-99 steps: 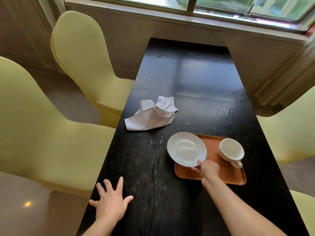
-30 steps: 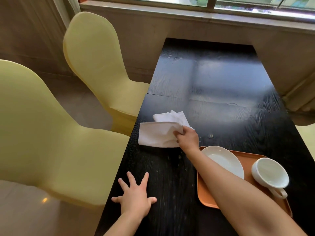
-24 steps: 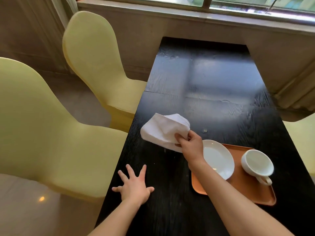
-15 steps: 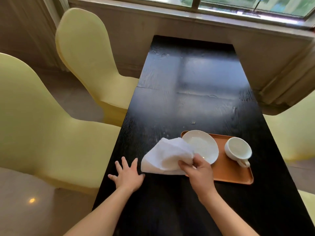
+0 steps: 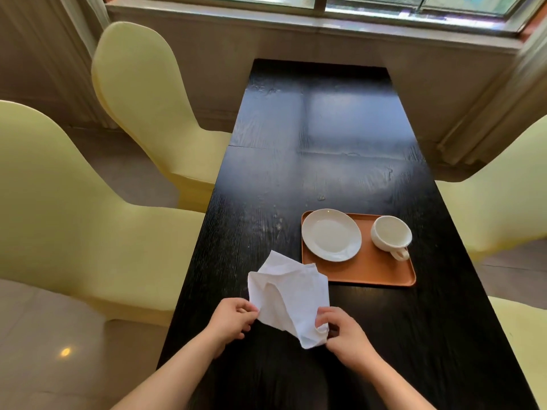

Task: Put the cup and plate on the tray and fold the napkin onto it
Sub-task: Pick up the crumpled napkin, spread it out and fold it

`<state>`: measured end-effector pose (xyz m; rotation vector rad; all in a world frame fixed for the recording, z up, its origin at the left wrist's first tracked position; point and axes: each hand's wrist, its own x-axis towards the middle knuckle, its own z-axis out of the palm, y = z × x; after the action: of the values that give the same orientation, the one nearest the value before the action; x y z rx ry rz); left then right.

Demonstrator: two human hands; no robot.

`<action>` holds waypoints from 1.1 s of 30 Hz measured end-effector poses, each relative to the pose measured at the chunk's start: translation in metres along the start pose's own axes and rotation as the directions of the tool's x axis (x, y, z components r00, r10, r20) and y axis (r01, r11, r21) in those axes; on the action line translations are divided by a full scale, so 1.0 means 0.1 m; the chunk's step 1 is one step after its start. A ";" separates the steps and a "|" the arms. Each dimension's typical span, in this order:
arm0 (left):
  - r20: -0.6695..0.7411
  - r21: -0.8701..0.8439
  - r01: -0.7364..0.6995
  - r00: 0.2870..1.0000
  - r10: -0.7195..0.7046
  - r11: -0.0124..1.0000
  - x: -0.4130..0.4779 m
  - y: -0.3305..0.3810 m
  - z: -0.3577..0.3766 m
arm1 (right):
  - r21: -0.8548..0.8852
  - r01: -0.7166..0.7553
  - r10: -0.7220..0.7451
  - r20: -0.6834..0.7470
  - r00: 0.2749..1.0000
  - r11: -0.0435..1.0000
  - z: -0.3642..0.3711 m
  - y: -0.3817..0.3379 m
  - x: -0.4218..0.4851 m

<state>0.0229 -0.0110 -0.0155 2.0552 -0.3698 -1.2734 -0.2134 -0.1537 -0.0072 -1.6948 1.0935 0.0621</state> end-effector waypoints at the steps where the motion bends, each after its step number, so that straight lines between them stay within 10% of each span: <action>1: -0.014 0.034 -0.013 1.000 0.014 0.999 -0.01 -0.02 0.00 | 0.007 -0.048 0.048 -0.021 0.999 0.999 -0.01 0.02 0.00; 6: -0.006 0.280 -0.143 0.989 0.151 0.949 -0.07 -0.05 0.01 | -0.094 -0.144 0.116 -0.258 0.959 0.985 0.08 -0.10 0.10; 16: 0.103 0.565 -0.266 0.962 0.253 0.781 -0.10 -0.17 -0.08 | -0.125 -0.058 0.021 -0.282 0.959 0.990 0.22 -0.26 0.15; 21: -0.240 0.429 -0.174 0.924 0.298 0.886 -0.04 -0.03 0.03 | -0.313 0.183 -0.214 -0.068 0.975 0.932 0.20 -0.25 -0.13; 25: -0.149 0.463 -0.218 0.936 0.318 0.859 0.09 0.05 0.12 | -0.392 0.181 -0.121 0.172 0.978 0.902 0.20 -0.10 -0.25; 30: -0.056 0.683 -0.123 0.974 0.220 0.720 0.14 0.00 0.21 | -0.201 -0.081 0.010 -0.331 0.943 0.976 0.11 -0.06 0.02; 33: -0.143 0.656 -0.060 0.969 0.201 0.752 0.15 -0.02 0.25 | -0.142 -0.174 0.116 -0.342 0.932 0.974 0.11 -0.18 0.37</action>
<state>0.0080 -0.0283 -0.0345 2.6492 -0.9537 -0.8942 -0.1750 -0.1681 -0.0179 -1.8164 1.5031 -0.0395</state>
